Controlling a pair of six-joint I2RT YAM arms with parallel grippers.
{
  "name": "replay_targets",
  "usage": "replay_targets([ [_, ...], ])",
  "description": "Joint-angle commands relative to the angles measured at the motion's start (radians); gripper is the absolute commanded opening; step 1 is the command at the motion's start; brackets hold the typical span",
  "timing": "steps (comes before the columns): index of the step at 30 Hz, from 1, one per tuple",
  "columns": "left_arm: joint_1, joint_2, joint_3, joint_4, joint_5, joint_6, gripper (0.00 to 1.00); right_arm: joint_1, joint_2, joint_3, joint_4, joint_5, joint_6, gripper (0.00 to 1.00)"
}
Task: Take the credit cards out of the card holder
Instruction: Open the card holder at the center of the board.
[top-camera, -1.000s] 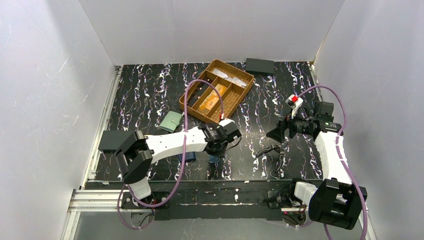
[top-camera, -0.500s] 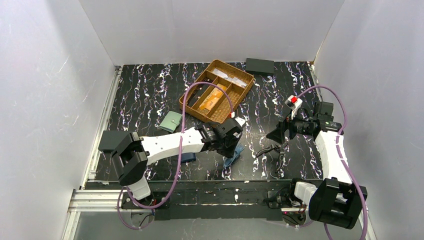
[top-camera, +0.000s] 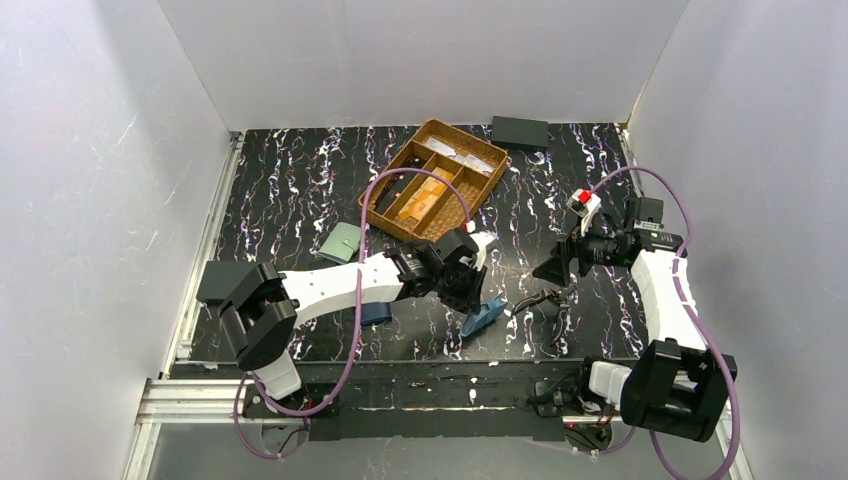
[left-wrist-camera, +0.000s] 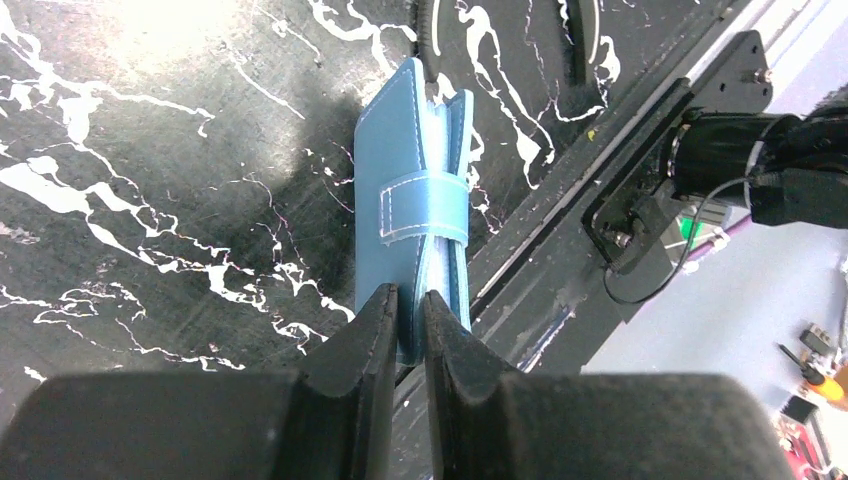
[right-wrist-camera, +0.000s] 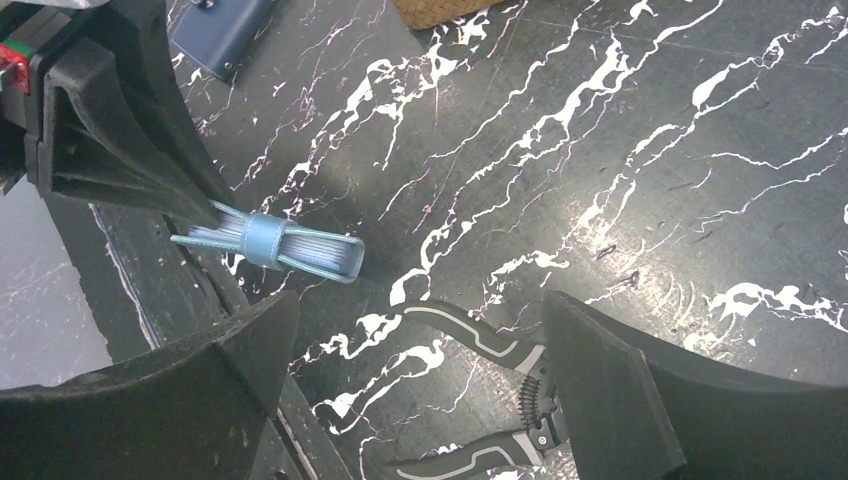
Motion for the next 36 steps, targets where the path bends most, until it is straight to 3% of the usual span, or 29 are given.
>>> replay_targets([
  [1, 0.024, -0.083, -0.029, 0.096, 0.114, 0.022, 0.00, 0.013, 0.015, 0.063, -0.055, -0.027, -0.059, 1.00],
  [11, 0.052, -0.114, -0.084, 0.185, 0.192, 0.017, 0.00, 0.077, 0.061, 0.126, -0.096, -0.001, -0.108, 1.00],
  [22, 0.089, -0.118, -0.120, 0.245, 0.282, 0.039, 0.00, 0.279, 0.072, 0.164, -0.098, 0.055, -0.137, 1.00],
  [36, 0.104, -0.100, -0.100, 0.242, 0.325, 0.079, 0.00, 0.389, 0.108, 0.190, -0.224, -0.014, -0.354, 1.00],
])
